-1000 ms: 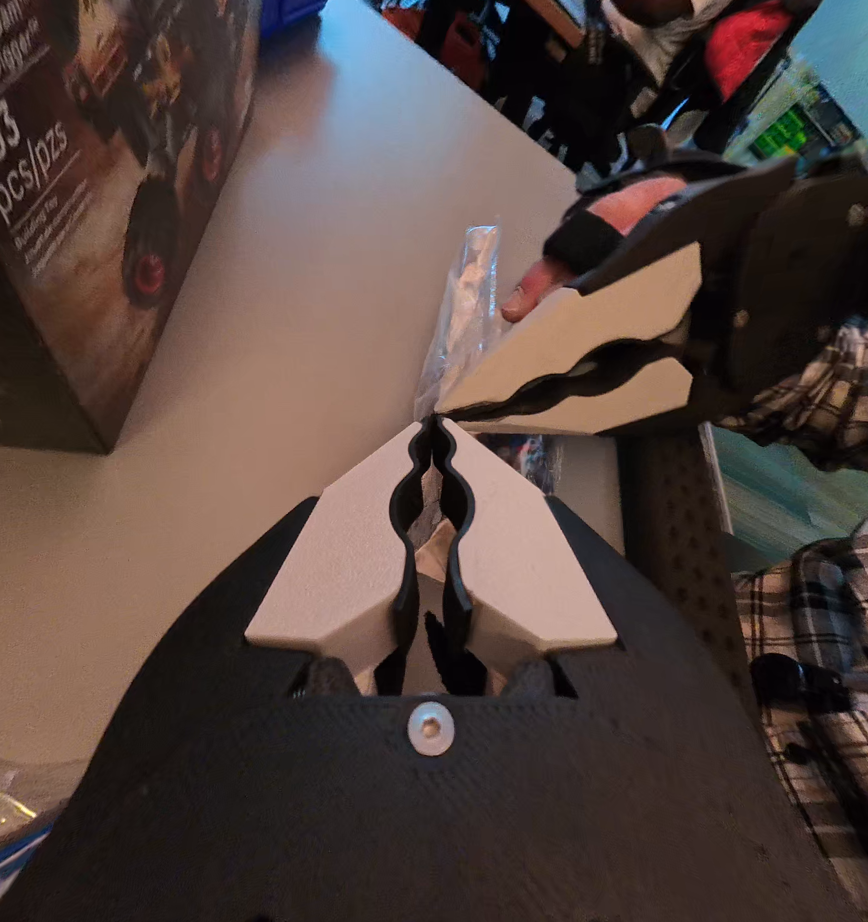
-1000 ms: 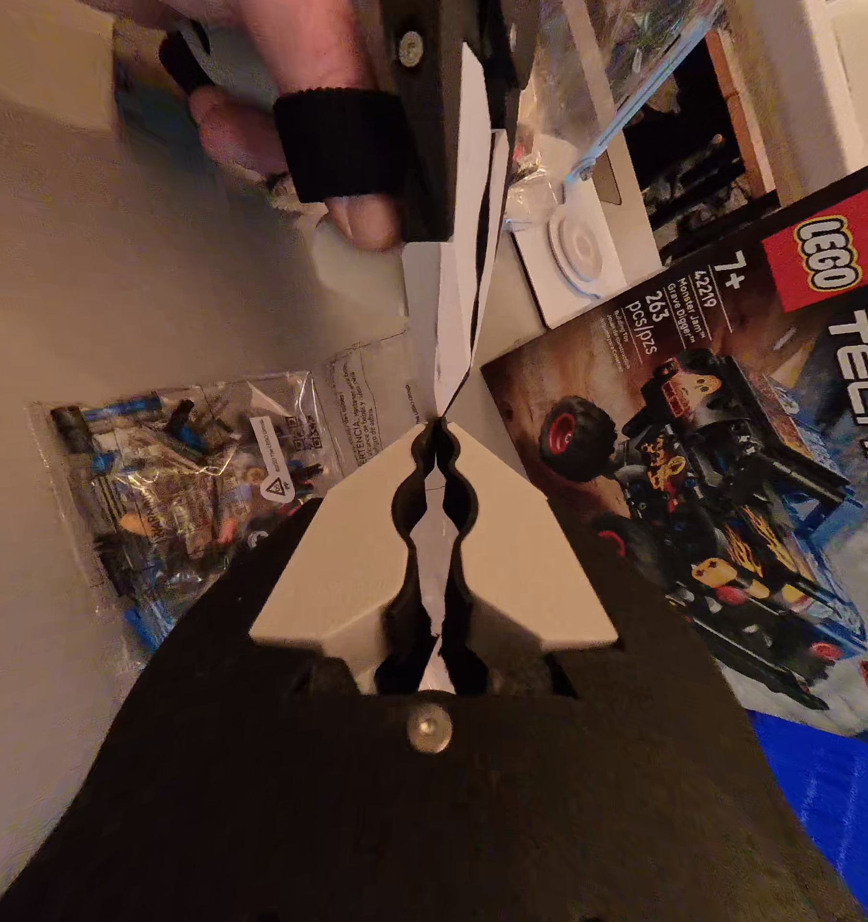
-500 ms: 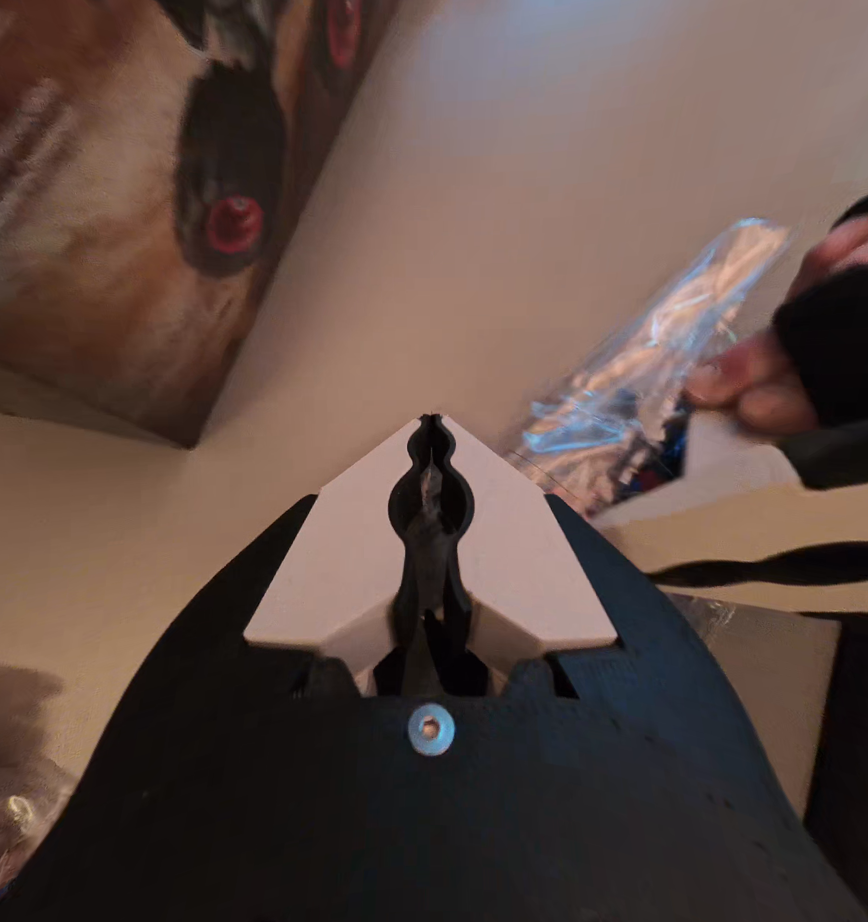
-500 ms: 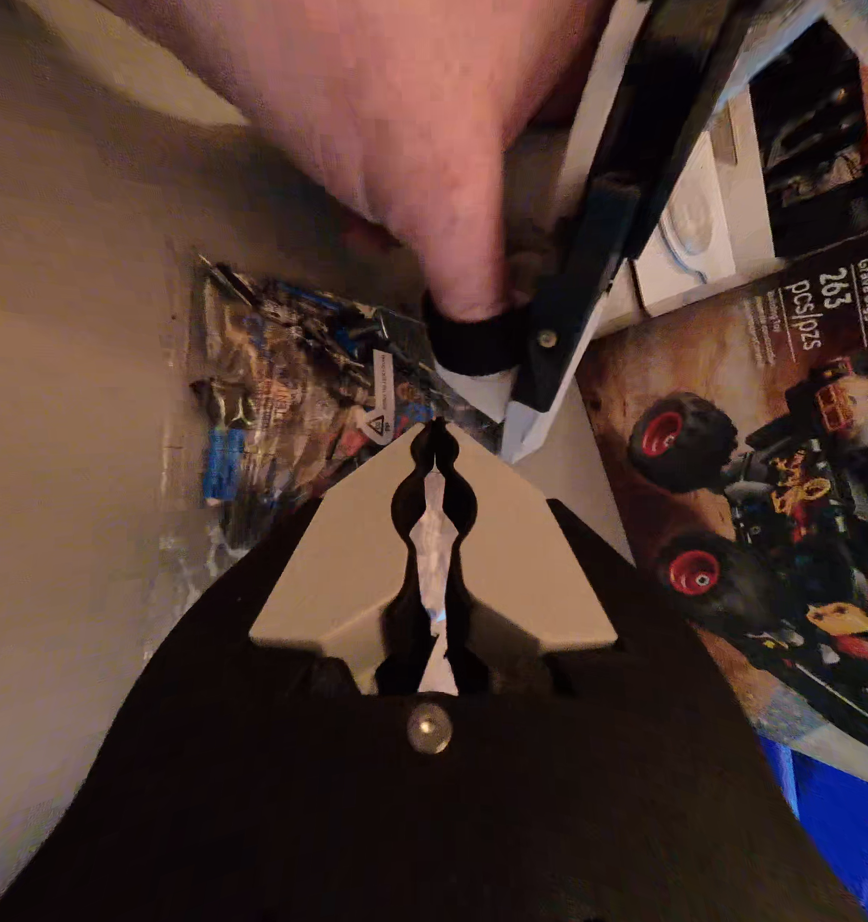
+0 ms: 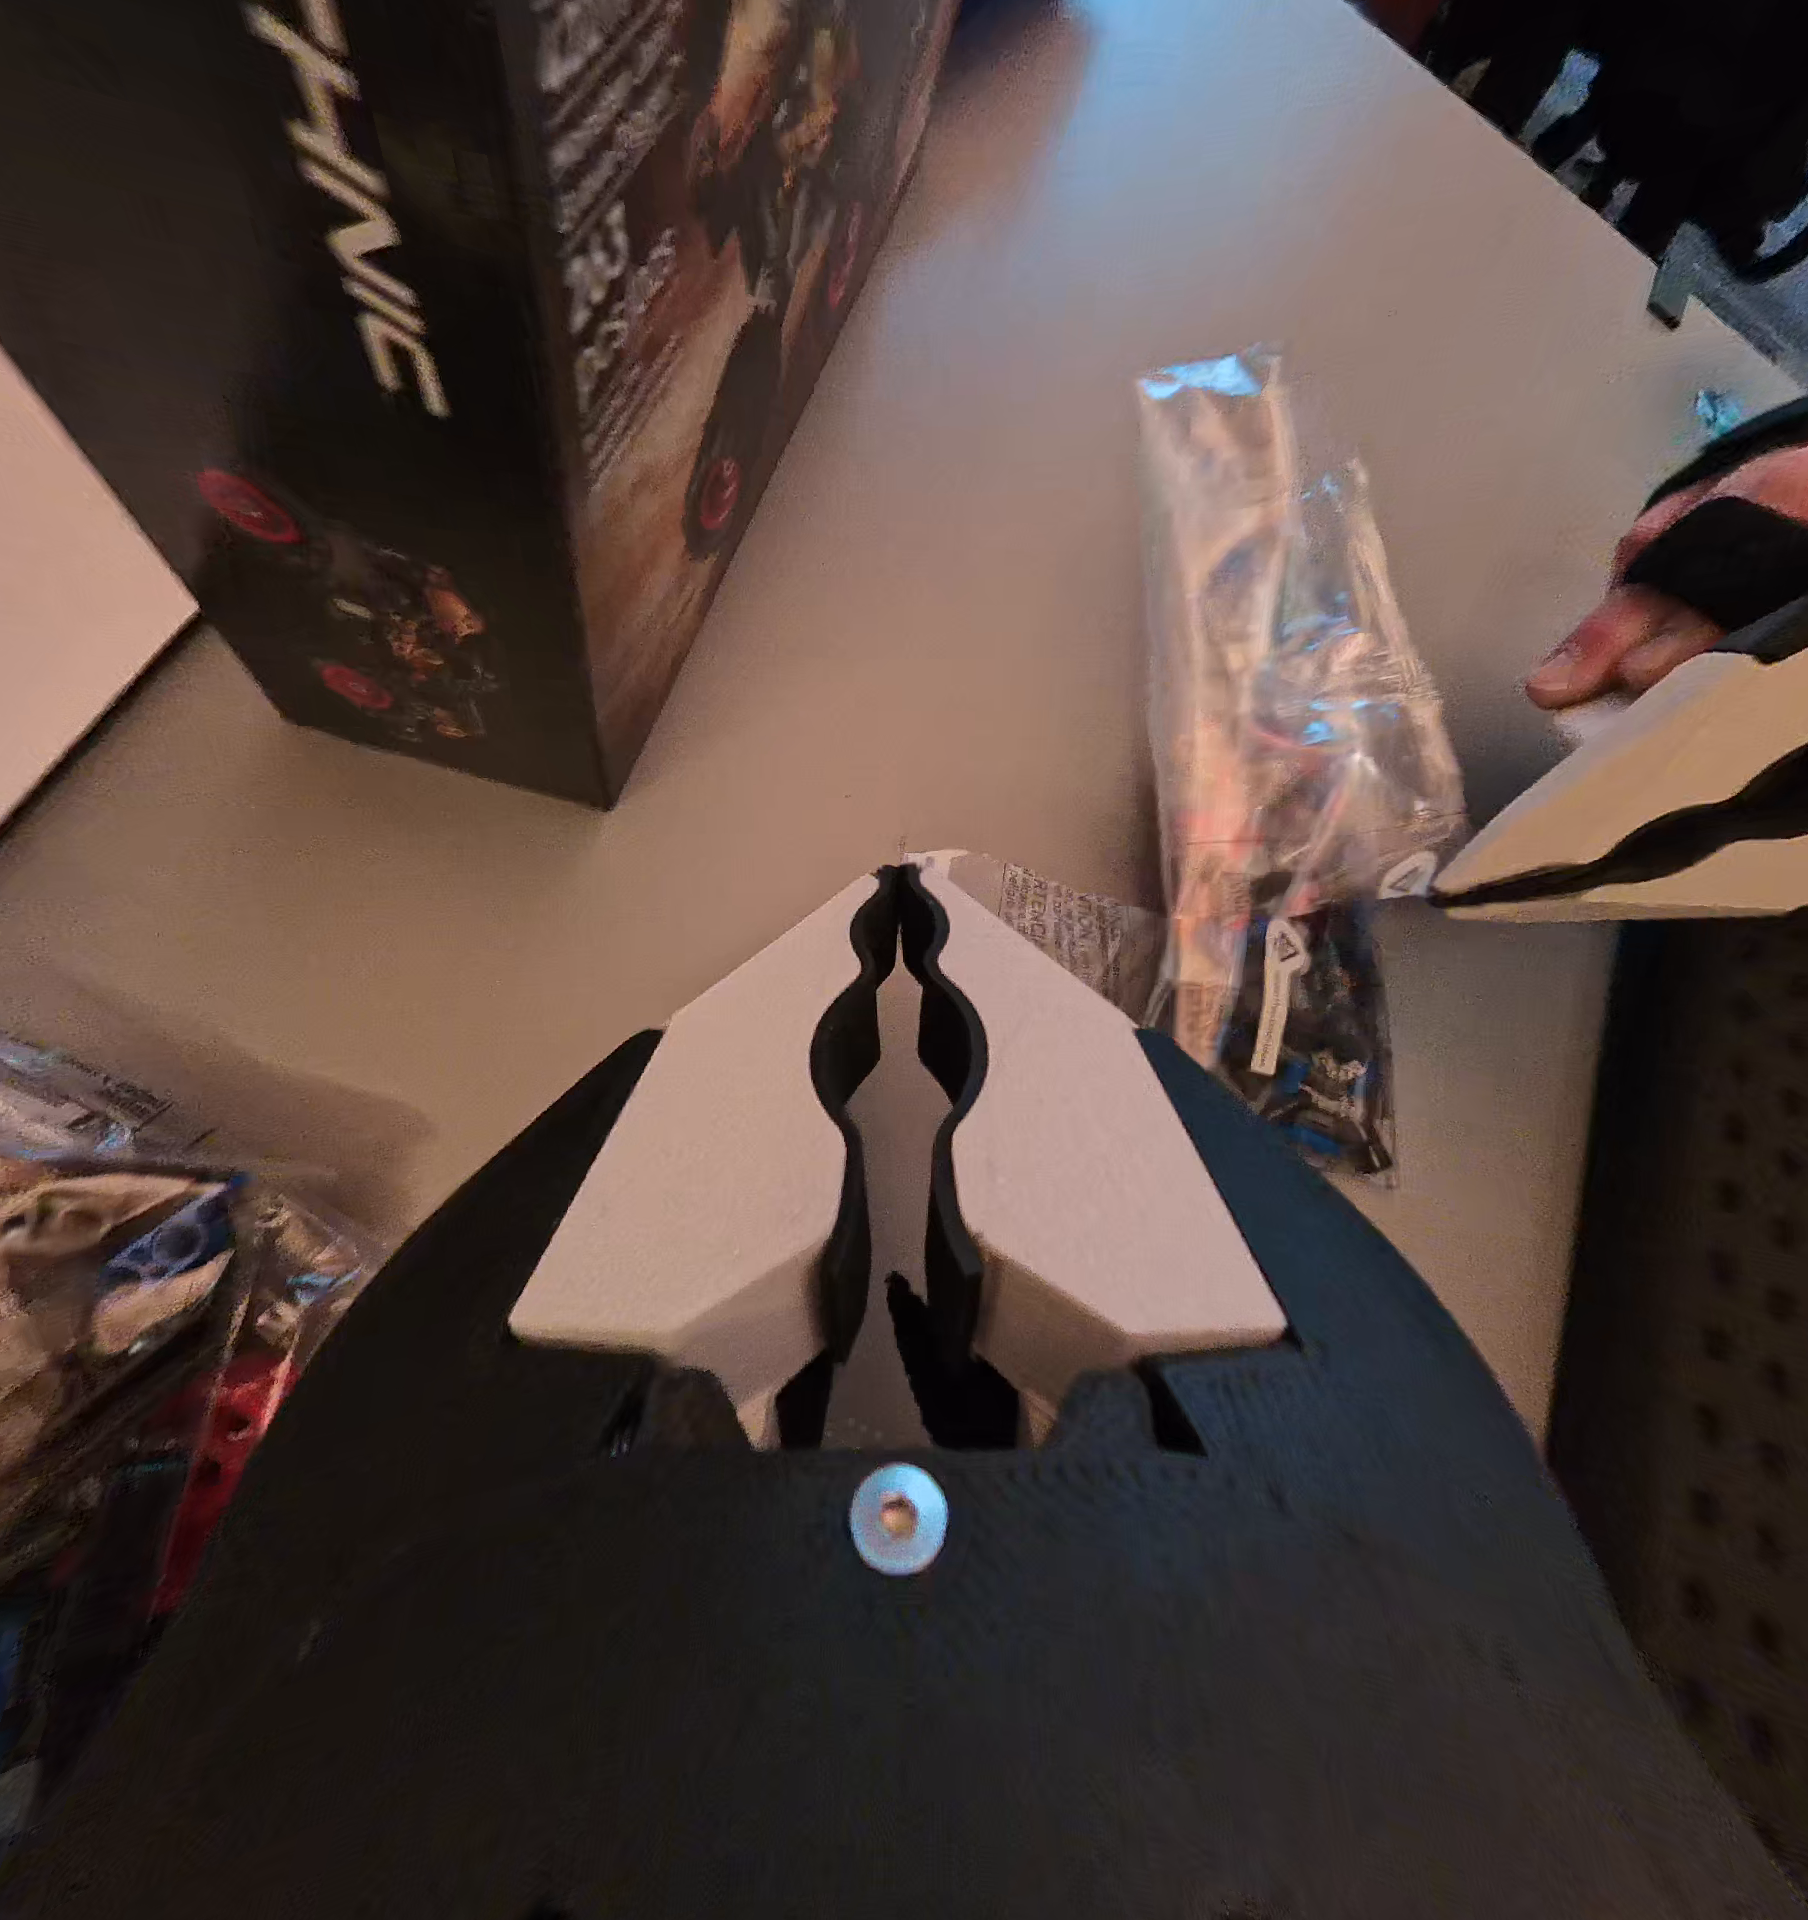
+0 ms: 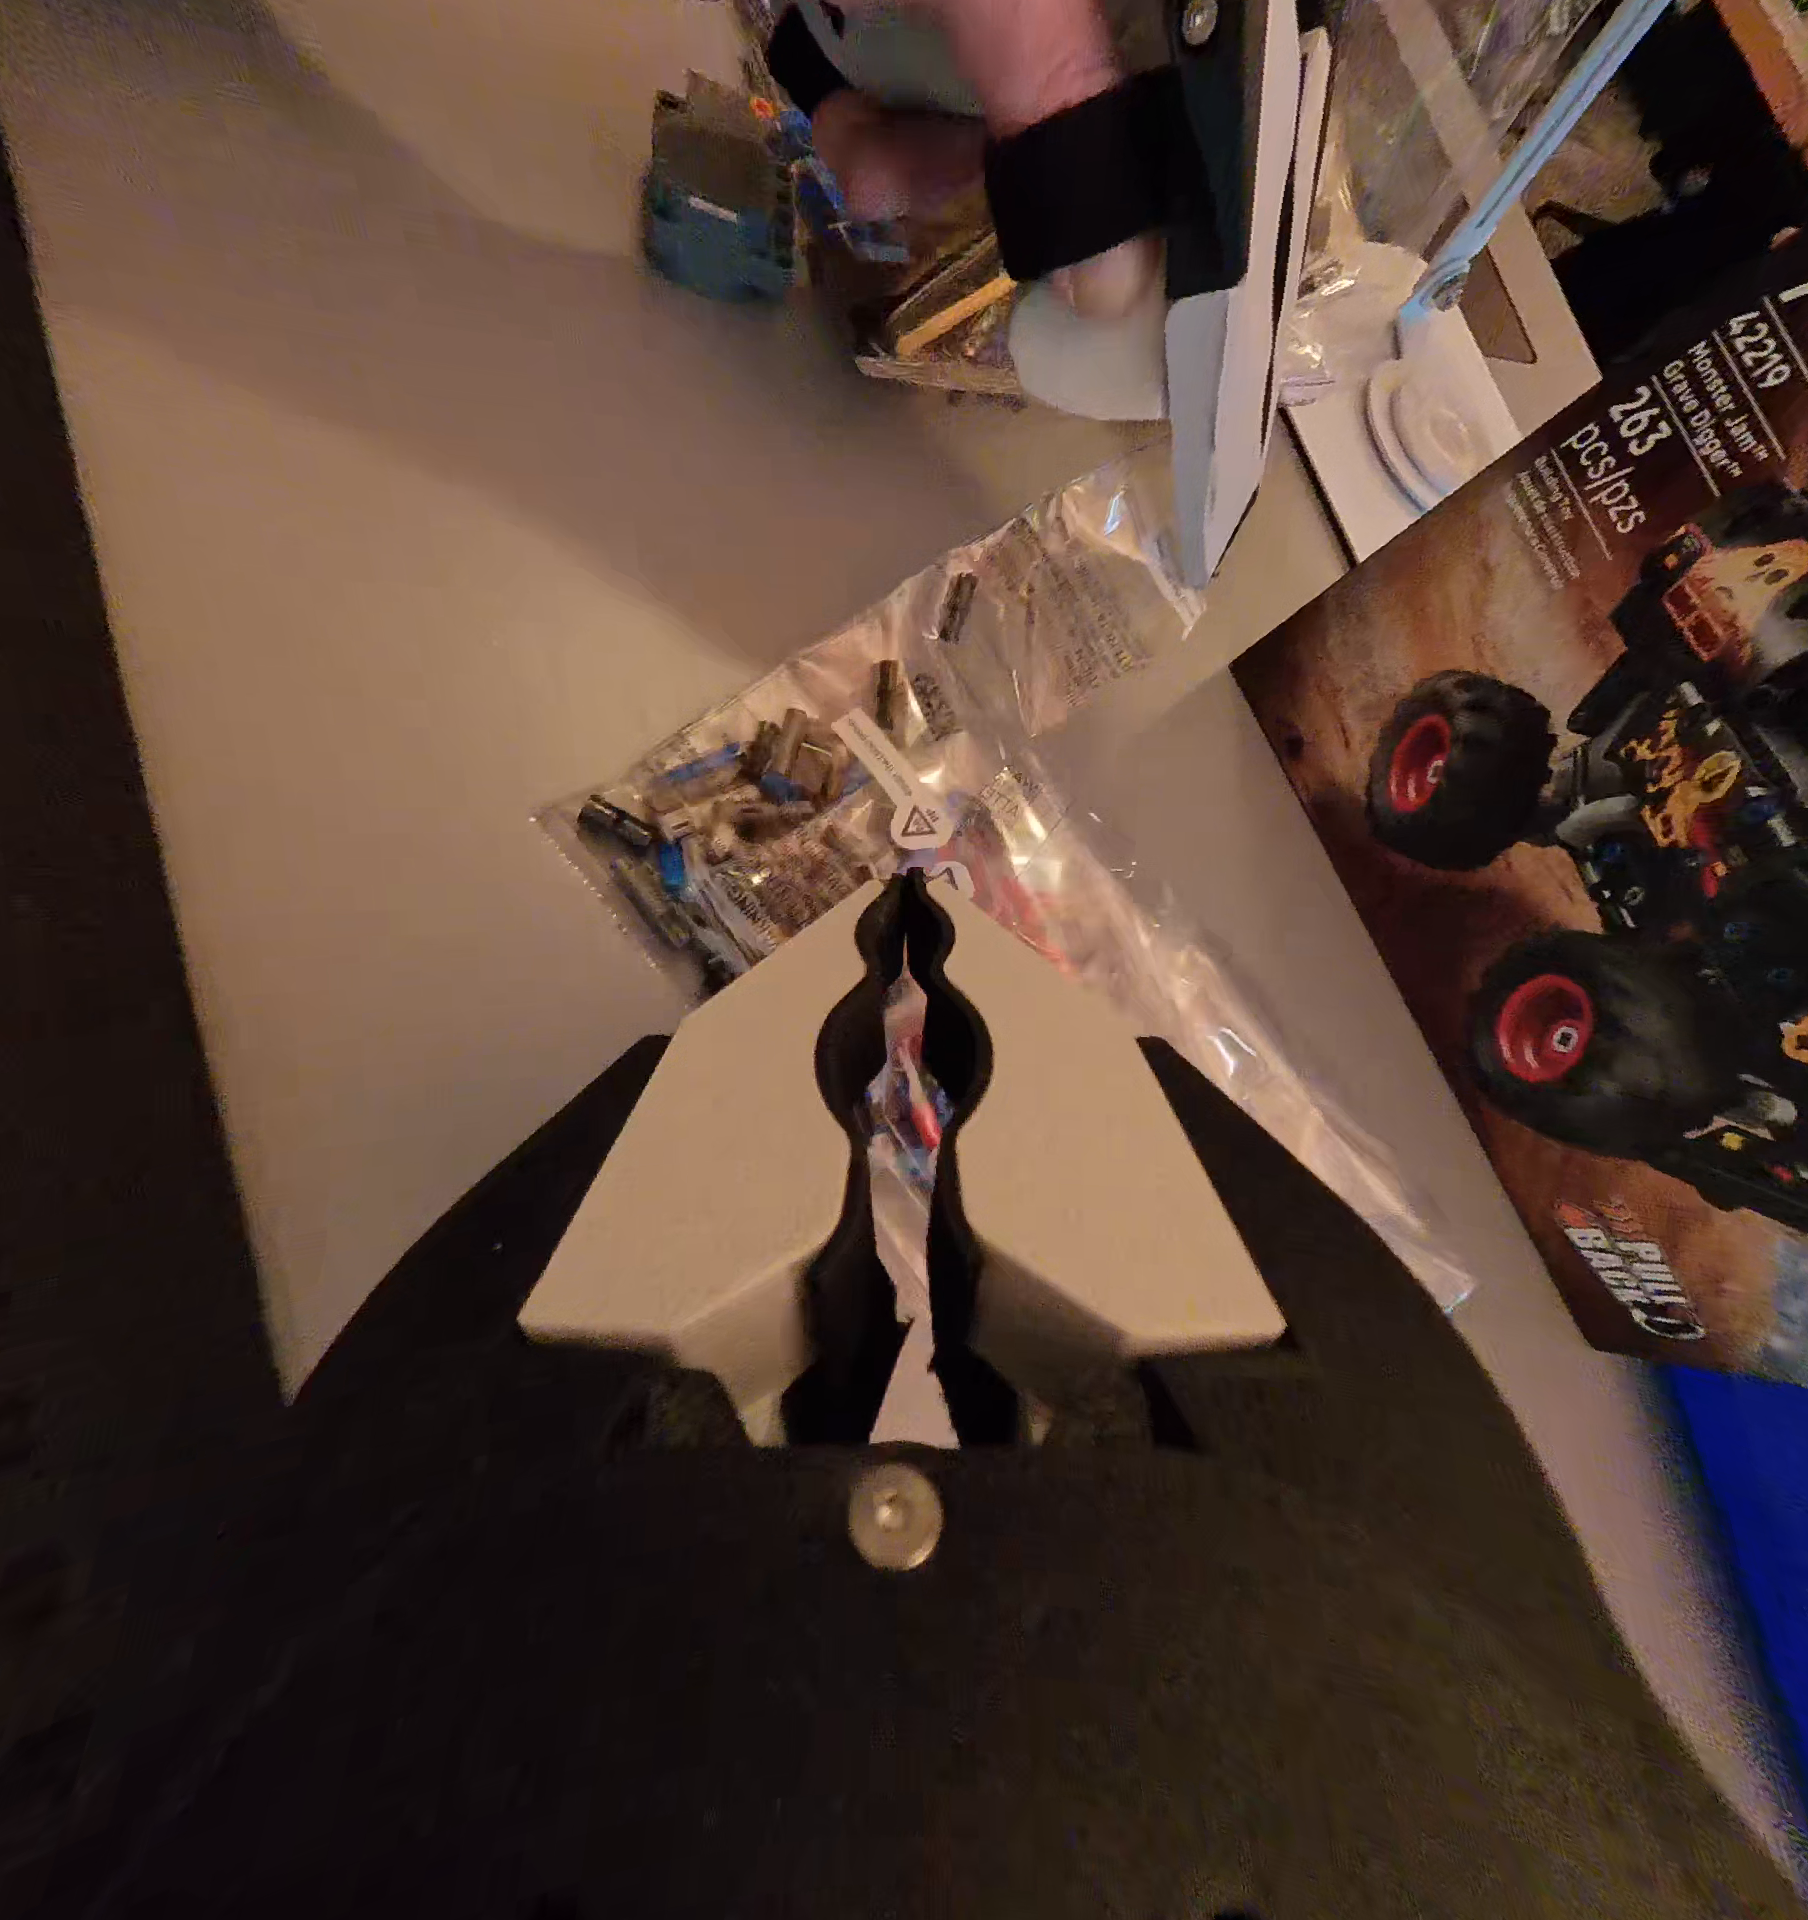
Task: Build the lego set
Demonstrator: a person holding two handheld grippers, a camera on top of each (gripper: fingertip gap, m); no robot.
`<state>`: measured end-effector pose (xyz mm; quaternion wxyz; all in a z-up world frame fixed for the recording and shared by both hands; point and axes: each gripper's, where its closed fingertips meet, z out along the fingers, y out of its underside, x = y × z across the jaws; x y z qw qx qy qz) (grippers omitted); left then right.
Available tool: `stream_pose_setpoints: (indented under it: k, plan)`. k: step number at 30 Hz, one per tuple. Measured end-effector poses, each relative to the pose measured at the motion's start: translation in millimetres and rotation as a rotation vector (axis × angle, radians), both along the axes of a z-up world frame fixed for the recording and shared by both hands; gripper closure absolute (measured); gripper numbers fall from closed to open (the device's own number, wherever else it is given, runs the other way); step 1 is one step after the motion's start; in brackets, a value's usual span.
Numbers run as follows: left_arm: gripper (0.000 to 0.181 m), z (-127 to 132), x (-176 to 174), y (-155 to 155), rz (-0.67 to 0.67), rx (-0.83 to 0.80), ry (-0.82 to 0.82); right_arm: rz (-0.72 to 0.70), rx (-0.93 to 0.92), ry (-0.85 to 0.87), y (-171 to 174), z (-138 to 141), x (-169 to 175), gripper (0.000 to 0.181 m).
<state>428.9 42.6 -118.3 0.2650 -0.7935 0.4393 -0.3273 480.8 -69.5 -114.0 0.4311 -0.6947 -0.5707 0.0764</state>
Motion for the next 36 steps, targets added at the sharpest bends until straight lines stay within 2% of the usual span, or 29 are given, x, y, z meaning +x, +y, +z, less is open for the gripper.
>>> stream_pose_setpoints:
  k: [11,18,25,30,33,34,36]
  plan:
    - [0.181,-10,-30,5,0.003,0.018,0.055,0.005,-0.079,0.061,-33,7,16,0.181]
    - [0.181,-14,-32,5,-0.017,0.017,0.044,-0.012,-0.1,0.142,-40,29,25,0.181]
    - [0.181,9,-20,-7,-0.098,0.087,-0.041,-0.043,-0.09,0.197,-1,62,15,0.181]
    - [0.156,24,-20,-13,-0.12,0.184,-0.017,-0.052,-0.134,0.201,36,64,4,0.181]
    - [0.151,42,-12,-27,-0.17,0.24,-0.064,-0.053,-0.204,0.236,53,58,-6,0.181]
    - [0.151,44,-8,-34,-0.196,0.247,-0.062,-0.067,-0.22,0.241,61,55,-8,0.177]
    - [0.152,40,0,-49,-0.253,0.244,-0.034,-0.092,-0.266,0.246,71,50,-9,0.15]
